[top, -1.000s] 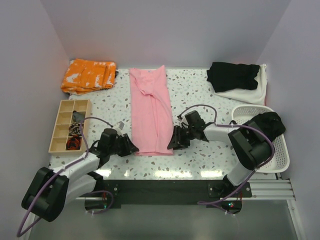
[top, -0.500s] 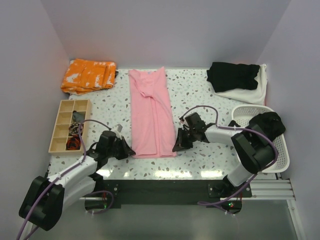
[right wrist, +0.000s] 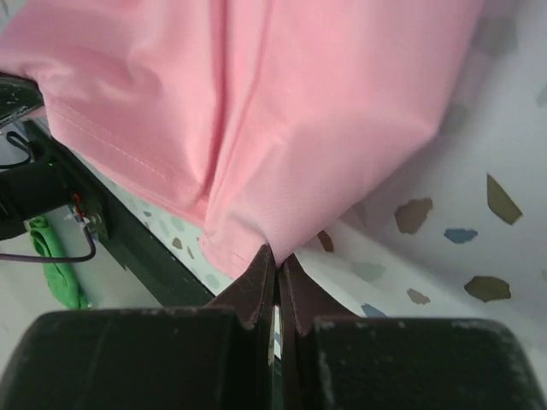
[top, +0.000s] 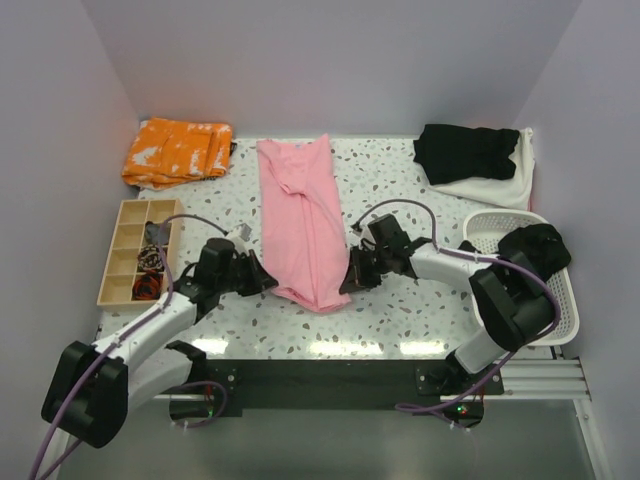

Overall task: Fold and stack the t-shirts
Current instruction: Grab the bottom of the folded rectangular tshirt with both arms, then fold the folded rectangular tshirt in 1/3 of the way

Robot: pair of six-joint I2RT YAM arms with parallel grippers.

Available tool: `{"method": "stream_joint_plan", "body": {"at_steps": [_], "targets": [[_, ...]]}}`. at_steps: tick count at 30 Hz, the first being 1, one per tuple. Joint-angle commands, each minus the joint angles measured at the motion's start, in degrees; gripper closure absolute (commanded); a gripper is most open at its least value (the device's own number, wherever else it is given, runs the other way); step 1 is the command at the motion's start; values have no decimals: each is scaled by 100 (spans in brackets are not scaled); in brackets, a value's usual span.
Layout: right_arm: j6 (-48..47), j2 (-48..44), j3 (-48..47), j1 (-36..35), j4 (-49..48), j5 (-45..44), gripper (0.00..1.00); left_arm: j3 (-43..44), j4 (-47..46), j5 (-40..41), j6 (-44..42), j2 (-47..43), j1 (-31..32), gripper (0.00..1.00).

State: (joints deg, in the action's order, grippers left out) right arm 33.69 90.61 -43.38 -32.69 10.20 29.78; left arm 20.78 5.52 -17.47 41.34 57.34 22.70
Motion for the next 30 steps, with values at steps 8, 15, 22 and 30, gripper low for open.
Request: {"method": "stream_joint_plan", "body": {"at_steps": [8,15,22,30], "targets": [[-741,140,-1761,8,693,-50,100,1349,-333,174,-319,1085,24,100],[-1101,895,-3000,122,1361,-244,100,2446,-51,569,-688,1929,-2,100],[-1181,1845,-4125,482,1801,-157,100,3081,-60,307,-865,2703,-476,100],[-1154,2610,-4995,834,2039,-16,100,3634,-183,-28,-987,3493,-881,100]]}}
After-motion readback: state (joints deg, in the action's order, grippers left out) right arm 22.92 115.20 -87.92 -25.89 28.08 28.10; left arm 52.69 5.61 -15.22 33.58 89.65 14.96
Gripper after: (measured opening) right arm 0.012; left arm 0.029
